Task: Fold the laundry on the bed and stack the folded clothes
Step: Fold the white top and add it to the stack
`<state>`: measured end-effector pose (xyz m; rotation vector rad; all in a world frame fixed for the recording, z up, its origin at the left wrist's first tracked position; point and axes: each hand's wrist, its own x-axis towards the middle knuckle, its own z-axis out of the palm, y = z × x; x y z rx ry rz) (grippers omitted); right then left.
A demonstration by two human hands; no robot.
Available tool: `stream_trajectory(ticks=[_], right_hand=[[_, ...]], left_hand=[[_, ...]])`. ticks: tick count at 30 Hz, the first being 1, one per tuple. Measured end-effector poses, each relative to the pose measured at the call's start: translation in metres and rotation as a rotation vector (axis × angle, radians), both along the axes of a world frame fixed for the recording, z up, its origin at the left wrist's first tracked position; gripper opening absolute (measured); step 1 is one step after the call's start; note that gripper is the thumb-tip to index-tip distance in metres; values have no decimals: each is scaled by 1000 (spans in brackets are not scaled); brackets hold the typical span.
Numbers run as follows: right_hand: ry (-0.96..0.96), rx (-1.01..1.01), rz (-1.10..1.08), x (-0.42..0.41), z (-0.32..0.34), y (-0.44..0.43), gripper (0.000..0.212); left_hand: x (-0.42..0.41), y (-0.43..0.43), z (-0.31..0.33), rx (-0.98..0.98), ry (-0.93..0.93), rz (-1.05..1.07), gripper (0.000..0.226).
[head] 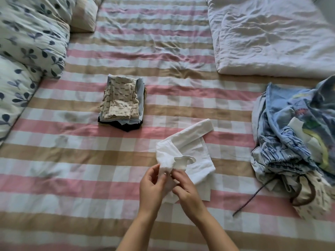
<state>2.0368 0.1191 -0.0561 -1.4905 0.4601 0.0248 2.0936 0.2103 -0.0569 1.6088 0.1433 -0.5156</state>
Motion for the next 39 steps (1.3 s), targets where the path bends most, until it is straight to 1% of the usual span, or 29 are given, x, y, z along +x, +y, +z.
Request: stream_trajectory(ticks=[3, 4, 5, 6, 7, 8, 9, 10, 12, 13, 14, 15, 17, 18, 19, 20, 21, 22, 23, 25, 26, 28, 29, 30, 31, 33, 35, 37, 39], right_hand=[[52, -34, 52, 10, -3, -10, 52], [69, -56, 65, 12, -4, -14, 54], [84, -76, 91, 15, -6, -18, 55], [98, -96, 132, 19, -7, -21, 56], [115, -116, 186, 22, -7, -22, 58], [127, -142, 238, 25, -8, -22, 60], [125, -174, 282, 27, -9, -21, 61], [115, -208, 326, 31, -11, -18, 62], [99, -245, 400, 35, -16, -11, 63], [92, -249, 411, 37, -18, -8, 62], [84, -243, 371, 38, -21, -7, 59], [72, -233, 272, 39, -22, -7, 56], [87, -288, -53, 40, -31, -14, 47], [136, -360, -192, 41, -39, -19, 40], [236, -424, -263, 42, -46, -26, 37], [369, -438, -243, 45, -56, -31, 46], [489, -408, -163, 48, -65, -36, 56], [564, -359, -70, 52, -74, -40, 58], [588, -312, 8, 57, -81, -42, 50], [519, -278, 91, 64, -86, -45, 17], [464, -290, 80, 66, -84, -48, 8], [351, -345, -24, 72, -66, -59, 10], [249, -394, -73, 74, -52, -67, 5], [121, -454, -93, 77, -29, -76, 3], [4, -521, -99, 80, -5, -84, 9], [-151, -597, -106, 85, 48, -100, 11], [-241, -672, -138, 87, 94, -117, 14], [-281, -726, -169, 85, 135, -134, 18], [-274, -753, -101, 82, 169, -148, 18]], left_hand=[[19, 11, -7, 65, 43, 87, 15], [24, 15, -8, 34, 79, 73, 9], [29, 19, -8, -30, 136, 35, 16], [31, 22, -9, -94, 180, -15, 38], [31, 25, -10, -134, 179, -77, 56], [30, 25, -11, -116, 132, -132, 64], [28, 25, -11, -74, 75, -172, 64], [26, 26, -14, -9, 15, -170, 58], [27, 27, -20, 76, -35, -62, 37], [29, 29, -23, 85, -21, 9, 27], [32, 32, -26, 84, 7, 73, 21], [34, 35, -29, 86, 35, 130, 20], [38, 44, -37, 109, 81, 201, 19], [40, 48, -40, 115, 96, 218, 18], [40, 52, -44, 114, 108, 225, 18], [40, 56, -47, 109, 117, 230, 18], [40, 59, -50, 106, 123, 232, 17], [40, 61, -53, 104, 125, 232, 17], [40, 63, -54, 106, 121, 230, 18], [39, 66, -53, 123, 100, 241, 19], [40, 68, -50, 135, 81, 264, 18], [45, 71, -37, 160, 0, 325, 18], [50, 73, -27, 169, -70, 341, 20], [56, 72, -12, 168, -148, 336, 22], [62, 70, 6, 160, -220, 316, 23], [78, 62, 46, 115, -331, 286, 22], [92, 53, 87, 82, -425, 272, 19], [103, 44, 128, 94, -526, 228, 18], [110, 37, 162, 120, -605, 185, 16]])
